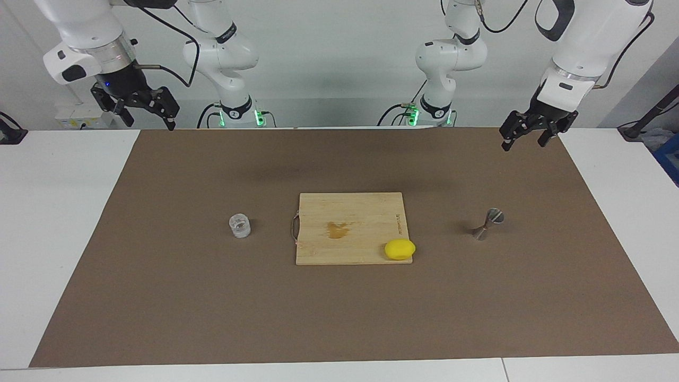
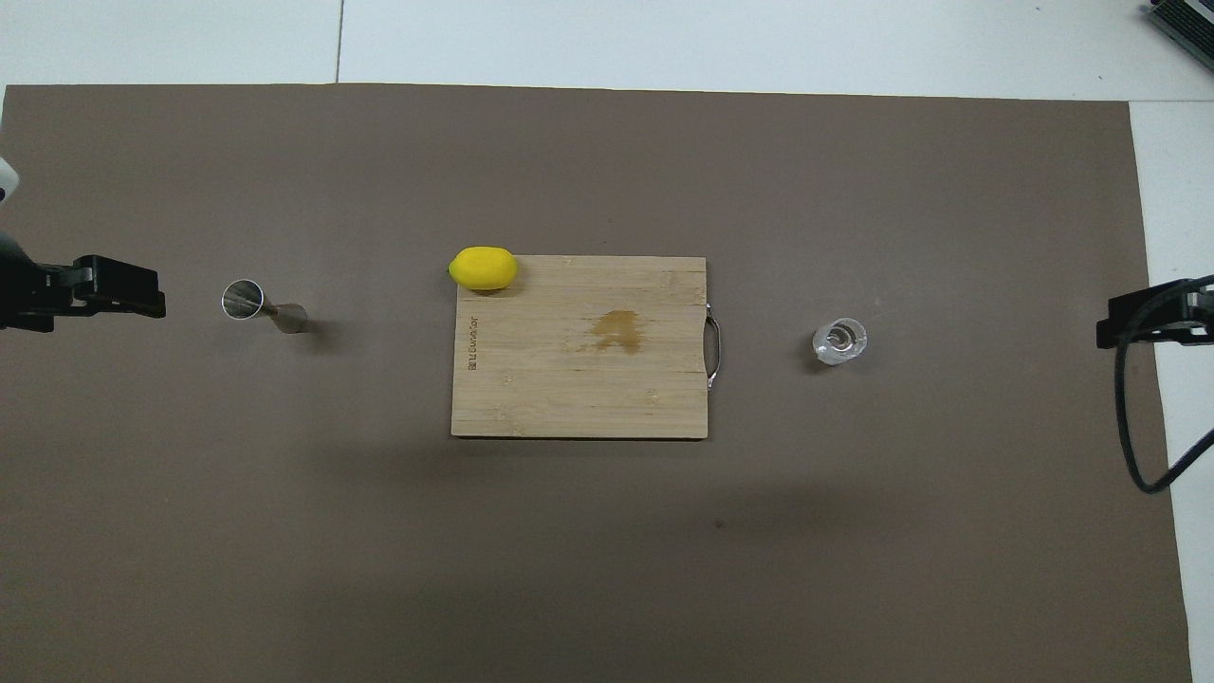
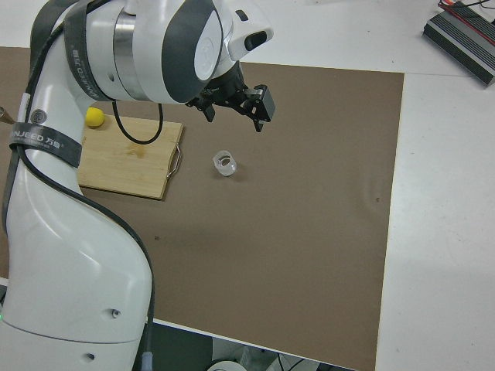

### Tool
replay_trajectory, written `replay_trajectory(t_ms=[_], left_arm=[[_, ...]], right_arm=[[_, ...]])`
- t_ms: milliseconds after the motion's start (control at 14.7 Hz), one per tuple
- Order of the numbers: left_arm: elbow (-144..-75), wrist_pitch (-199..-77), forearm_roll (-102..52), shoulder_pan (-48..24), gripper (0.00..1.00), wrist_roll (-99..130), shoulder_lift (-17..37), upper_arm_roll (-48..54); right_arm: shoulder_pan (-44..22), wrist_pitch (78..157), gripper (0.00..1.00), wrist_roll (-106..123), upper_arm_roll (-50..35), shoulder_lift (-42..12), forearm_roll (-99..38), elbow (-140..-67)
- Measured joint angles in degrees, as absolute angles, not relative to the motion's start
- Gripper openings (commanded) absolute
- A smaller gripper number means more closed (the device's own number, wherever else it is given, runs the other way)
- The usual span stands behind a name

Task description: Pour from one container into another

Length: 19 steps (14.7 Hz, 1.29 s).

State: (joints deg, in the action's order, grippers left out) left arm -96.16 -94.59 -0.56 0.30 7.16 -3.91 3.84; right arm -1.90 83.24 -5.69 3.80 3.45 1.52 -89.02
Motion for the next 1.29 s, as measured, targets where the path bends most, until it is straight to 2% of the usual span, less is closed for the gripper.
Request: replay_trajectory(t_ms=[814,1289], left_arm=[[-96.16,-94.54,-0.56,0.36,1.00,7.36,-3.91,3.53],[-96.26,-94.51,-0.56,0.49,1.00,7.35,-3.93,3.26]], right_arm=[[-1.41,84.26,1.00,-7.73,3.87,3.74,1.45,-89.50],[2.03,99.51,1.00,-18.48,4.17,2.46,-8.59,-101.16]])
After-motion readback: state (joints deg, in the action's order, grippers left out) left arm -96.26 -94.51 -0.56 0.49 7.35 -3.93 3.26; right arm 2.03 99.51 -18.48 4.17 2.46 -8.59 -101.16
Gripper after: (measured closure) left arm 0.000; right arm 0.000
